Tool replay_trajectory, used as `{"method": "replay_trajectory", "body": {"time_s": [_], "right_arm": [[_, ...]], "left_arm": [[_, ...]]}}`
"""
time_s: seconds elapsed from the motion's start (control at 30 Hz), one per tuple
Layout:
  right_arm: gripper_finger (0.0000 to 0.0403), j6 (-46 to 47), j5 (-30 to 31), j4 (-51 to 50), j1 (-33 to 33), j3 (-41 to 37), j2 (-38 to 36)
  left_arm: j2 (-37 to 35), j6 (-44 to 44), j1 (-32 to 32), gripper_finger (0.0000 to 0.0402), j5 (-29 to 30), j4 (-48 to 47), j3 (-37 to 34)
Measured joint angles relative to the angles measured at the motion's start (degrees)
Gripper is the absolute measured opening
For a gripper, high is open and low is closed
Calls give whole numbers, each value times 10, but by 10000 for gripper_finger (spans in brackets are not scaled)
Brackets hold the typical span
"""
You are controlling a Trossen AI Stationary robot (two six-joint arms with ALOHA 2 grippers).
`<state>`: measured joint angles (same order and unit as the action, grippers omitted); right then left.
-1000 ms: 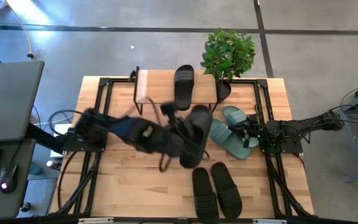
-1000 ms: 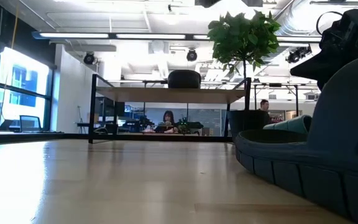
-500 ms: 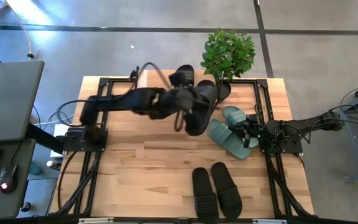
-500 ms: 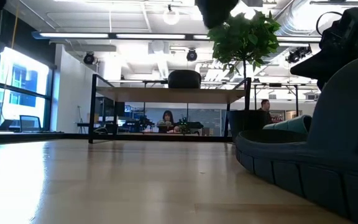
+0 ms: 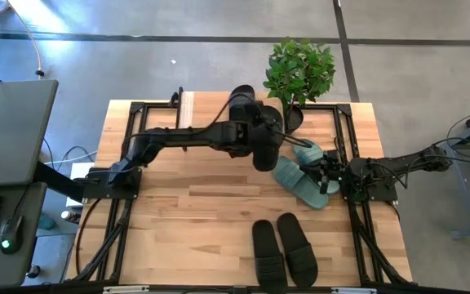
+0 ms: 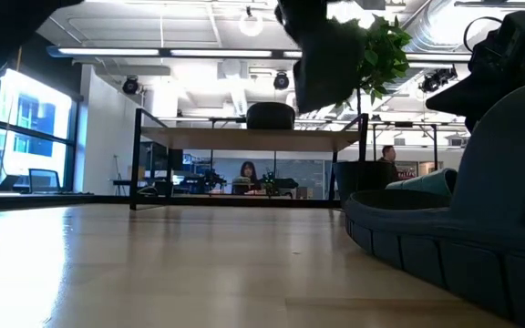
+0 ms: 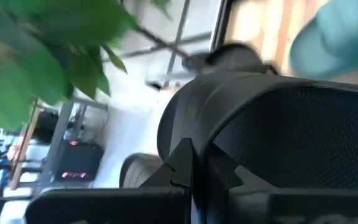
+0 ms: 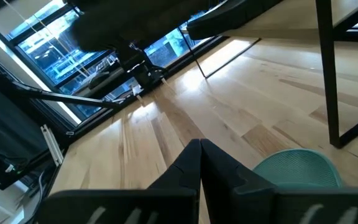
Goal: Pick and place slides into the shelf
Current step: Put the black slipper on the shelf
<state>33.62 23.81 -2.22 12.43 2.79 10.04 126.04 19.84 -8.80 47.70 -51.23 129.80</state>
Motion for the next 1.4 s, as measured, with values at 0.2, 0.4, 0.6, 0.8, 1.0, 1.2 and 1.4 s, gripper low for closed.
{"method": "replay_trajectory", "body": {"time_s": [0.2, 0.4, 0.6, 0.8, 1.0, 1.2, 1.4], "right_arm": [[0, 0, 0, -2, 0, 0, 0], [0, -1, 1, -2, 0, 0, 1], [0, -5, 1, -2, 0, 0, 1], [0, -6, 1, -4, 0, 0, 1], [0, -11, 2, -4, 0, 0, 1], [0, -11, 2, -6, 0, 0, 1], [0, -5, 2, -5, 0, 0, 1]], "left_arm": [[23, 16, -22, 0, 35, 35, 0], [32, 60, -45, 0, 31, 76, 1], [33, 102, -54, 0, 30, 127, 0], [38, 134, -71, 0, 25, 142, 0], [56, 160, -77, 0, 34, 140, 1], [77, 179, -77, 0, 41, 148, 0], [87, 190, -77, 0, 79, 155, 1]]}}
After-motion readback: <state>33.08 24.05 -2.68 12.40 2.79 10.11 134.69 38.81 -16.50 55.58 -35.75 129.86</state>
